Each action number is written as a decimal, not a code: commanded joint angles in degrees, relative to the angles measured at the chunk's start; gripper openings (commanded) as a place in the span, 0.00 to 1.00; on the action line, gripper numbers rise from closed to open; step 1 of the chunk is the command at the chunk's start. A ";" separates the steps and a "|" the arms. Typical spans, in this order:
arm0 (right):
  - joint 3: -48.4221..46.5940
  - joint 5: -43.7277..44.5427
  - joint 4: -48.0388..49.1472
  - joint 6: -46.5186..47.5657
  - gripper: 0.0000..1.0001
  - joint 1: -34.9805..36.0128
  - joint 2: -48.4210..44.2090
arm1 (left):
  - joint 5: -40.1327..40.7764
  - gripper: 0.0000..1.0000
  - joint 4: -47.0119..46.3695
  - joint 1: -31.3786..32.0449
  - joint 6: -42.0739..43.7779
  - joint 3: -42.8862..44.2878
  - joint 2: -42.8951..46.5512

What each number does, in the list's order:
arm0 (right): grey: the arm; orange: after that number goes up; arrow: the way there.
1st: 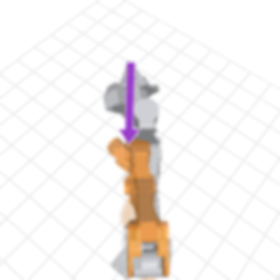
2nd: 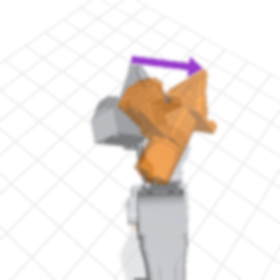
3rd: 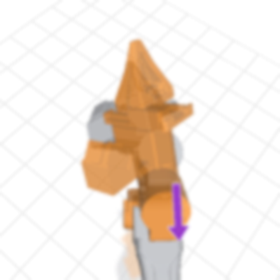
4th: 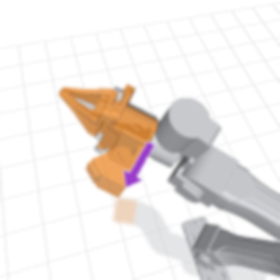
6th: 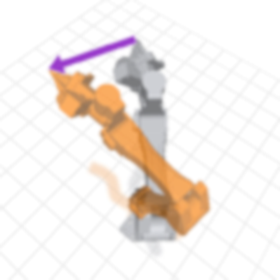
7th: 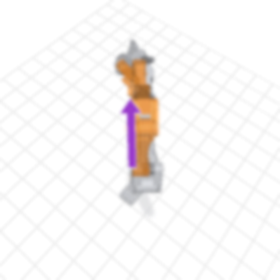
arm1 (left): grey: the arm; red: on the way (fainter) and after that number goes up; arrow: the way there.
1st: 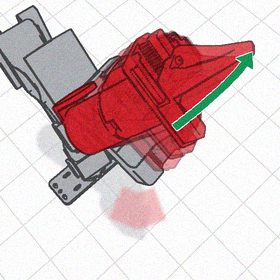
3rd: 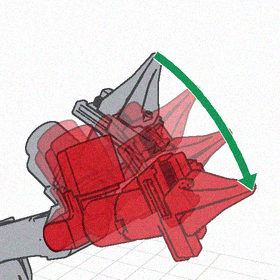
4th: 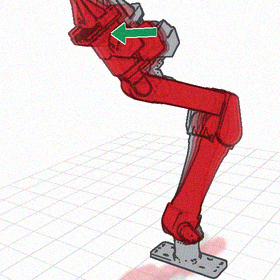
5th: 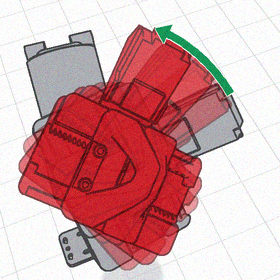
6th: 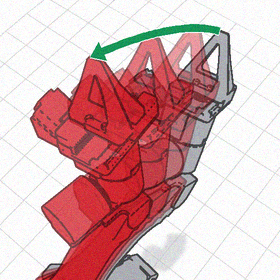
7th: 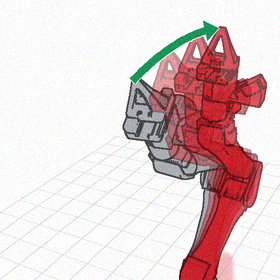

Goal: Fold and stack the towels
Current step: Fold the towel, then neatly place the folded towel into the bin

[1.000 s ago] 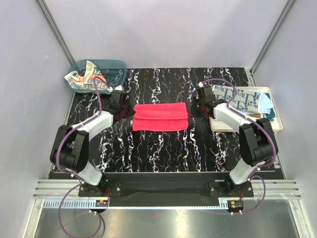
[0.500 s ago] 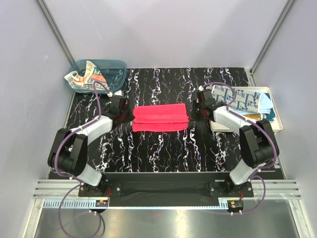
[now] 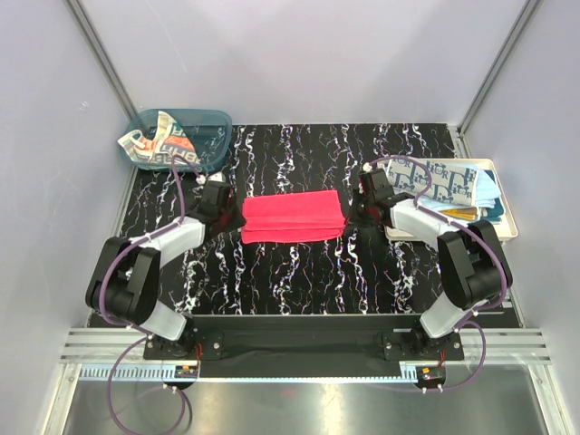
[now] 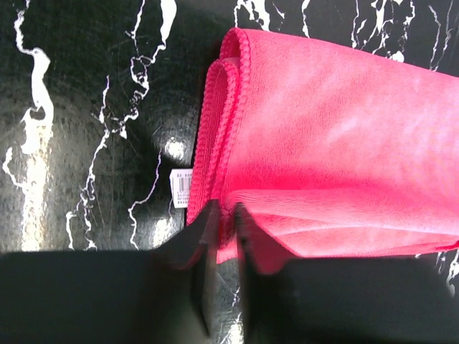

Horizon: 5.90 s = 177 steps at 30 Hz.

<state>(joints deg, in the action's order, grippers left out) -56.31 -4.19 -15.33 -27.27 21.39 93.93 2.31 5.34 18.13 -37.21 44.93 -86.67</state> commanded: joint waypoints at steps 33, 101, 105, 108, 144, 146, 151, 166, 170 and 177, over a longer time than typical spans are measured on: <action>2.87 -1.70 5.31 -4.81 0.36 4.98 5.92 | -0.64 0.31 -2.61 5.95 -1.72 -4.39 -1.57; -10.57 10.86 -4.88 3.62 0.53 9.90 16.28 | -0.20 0.30 -0.16 23.88 -2.34 10.79 -12.82; -11.18 11.39 -5.32 3.54 0.41 10.60 17.51 | -0.46 0.30 -0.07 23.88 -2.25 10.97 -12.91; -11.54 12.27 -6.37 3.45 0.26 10.78 18.04 | -0.72 0.30 0.37 23.79 -2.25 11.23 -12.47; -55.64 48.04 -42.40 29.64 0.00 7.27 10.04 | -1.34 0.34 26.21 18.61 12.25 18.44 20.58; -60.20 49.09 -45.04 30.34 0.00 6.83 11.53 | -1.69 0.34 26.56 18.52 12.51 18.70 20.49; -68.12 50.59 -49.34 31.84 0.00 6.39 14.00 | -3.71 0.34 26.47 18.43 12.78 18.62 20.49; -82.54 51.29 -52.69 34.47 0.00 5.68 16.11 | -6.70 0.34 25.86 17.99 12.78 18.09 19.44; -87.11 51.73 -53.48 35.44 0.00 4.72 17.33 | -7.31 0.34 25.68 18.08 12.69 17.91 19.17; -91.08 50.86 -54.01 35.79 0.00 2.35 17.60 | -8.80 0.34 25.33 17.82 12.52 17.83 18.03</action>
<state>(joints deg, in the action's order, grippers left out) -144.68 45.50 -69.36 7.29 24.91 111.57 -4.16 33.17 36.34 -25.28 63.13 -68.12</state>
